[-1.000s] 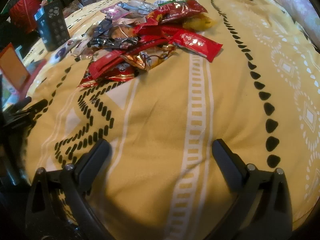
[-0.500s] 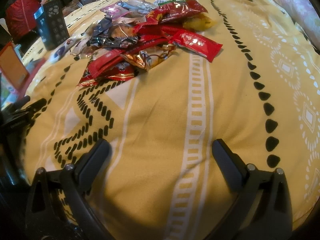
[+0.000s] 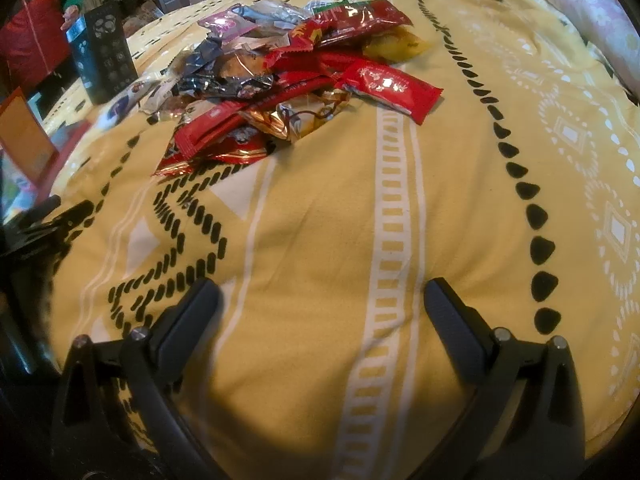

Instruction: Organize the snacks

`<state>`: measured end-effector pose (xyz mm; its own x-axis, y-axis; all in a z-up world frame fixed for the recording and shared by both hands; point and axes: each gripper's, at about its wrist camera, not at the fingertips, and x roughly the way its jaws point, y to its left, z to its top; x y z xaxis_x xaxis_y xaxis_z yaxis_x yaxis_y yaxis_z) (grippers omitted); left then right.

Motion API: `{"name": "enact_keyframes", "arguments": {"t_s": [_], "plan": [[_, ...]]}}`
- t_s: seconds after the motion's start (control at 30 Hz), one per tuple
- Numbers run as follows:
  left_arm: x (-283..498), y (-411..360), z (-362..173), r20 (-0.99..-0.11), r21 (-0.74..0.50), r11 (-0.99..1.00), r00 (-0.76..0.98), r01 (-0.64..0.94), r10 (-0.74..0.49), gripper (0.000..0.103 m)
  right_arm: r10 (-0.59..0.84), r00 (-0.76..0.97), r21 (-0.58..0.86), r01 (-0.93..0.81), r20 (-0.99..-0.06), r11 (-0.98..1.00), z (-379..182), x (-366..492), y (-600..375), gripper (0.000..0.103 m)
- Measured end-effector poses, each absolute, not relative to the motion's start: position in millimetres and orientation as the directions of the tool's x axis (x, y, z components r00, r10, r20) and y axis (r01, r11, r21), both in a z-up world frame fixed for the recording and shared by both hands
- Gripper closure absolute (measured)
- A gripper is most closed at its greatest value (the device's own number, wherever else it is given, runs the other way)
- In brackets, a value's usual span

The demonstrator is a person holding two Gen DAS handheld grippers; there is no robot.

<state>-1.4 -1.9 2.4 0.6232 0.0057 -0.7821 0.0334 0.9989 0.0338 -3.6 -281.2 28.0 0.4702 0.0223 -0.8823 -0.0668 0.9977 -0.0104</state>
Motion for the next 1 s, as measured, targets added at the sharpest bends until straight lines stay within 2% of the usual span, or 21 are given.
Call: {"name": "enact_keyframes", "arguments": {"t_s": [1.0], "plan": [[-0.9,-3.3,2.5,-0.783,0.037,0.999,0.621,0.034,0.008,0.0,0.011,0.468,-0.025,-0.072,-0.884,0.997,29.7,-3.5,-280.2,0.0]]}}
